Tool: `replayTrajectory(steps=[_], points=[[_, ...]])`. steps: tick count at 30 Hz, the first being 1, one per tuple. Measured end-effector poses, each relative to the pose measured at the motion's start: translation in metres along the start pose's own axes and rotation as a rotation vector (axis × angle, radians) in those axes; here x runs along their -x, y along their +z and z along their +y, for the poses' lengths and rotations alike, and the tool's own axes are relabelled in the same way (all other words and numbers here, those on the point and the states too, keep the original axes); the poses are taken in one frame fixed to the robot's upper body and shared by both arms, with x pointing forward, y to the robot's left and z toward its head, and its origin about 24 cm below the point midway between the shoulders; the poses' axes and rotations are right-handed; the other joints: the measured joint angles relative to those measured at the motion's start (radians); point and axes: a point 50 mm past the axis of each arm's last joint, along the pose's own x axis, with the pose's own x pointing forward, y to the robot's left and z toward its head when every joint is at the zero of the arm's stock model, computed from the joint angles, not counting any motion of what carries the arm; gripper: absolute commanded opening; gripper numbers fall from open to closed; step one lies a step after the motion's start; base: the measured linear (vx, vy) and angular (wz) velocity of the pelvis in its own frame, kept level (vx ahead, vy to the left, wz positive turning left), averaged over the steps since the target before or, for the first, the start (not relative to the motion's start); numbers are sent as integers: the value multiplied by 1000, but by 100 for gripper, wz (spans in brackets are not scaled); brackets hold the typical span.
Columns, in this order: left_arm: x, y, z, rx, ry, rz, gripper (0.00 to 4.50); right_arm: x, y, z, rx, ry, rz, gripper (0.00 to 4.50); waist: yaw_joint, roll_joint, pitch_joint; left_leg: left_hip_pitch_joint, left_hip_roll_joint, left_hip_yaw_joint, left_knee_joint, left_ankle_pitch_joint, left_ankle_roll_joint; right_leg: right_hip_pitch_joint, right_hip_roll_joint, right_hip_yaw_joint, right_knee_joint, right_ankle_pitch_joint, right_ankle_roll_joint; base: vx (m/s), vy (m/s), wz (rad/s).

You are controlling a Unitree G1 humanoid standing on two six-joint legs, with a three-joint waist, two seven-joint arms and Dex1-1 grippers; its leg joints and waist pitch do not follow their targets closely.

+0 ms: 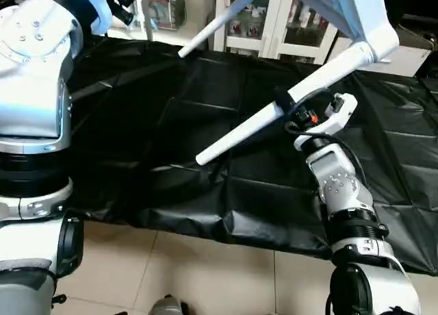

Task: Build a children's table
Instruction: Flip table

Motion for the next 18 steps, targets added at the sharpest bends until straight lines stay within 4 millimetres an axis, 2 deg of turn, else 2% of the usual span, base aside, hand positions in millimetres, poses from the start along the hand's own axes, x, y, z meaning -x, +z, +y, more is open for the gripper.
replayTrajectory(steps=[3,4,8,10,18], points=[[0,0,1,2,3,-2,199,1,1,-2,-4,7,-8,249,0,0,0,0,0,0,0,0,0,0,0,0,0,0,0,0,0,0],[0,0,1,2,4,-2,199,1,1,-2,-3,8,-10,227,1,0,0,-1,0,0,0,0,0,0,0,0,0,0,0,0,0,0],[1,0,1,8,3,-5,199,2,2,-2,-4,10,-12,213,1,0,0,-1,0,0,0,0,1,0,0,0,0,0,0,0,0,0],[1,0,2,10,5,-6,199,2,3,-2,-5,13,-15,185,1,0,0,-1,0,0,0,0,1,0,0,0,0,0,0,0,0,0],[4,-1,4,20,24,-7,198,0,7,0,-17,36,-36,172,1,-2,1,-1,0,0,0,0,1,0,0,-1,0,0,0,0,0,0]])
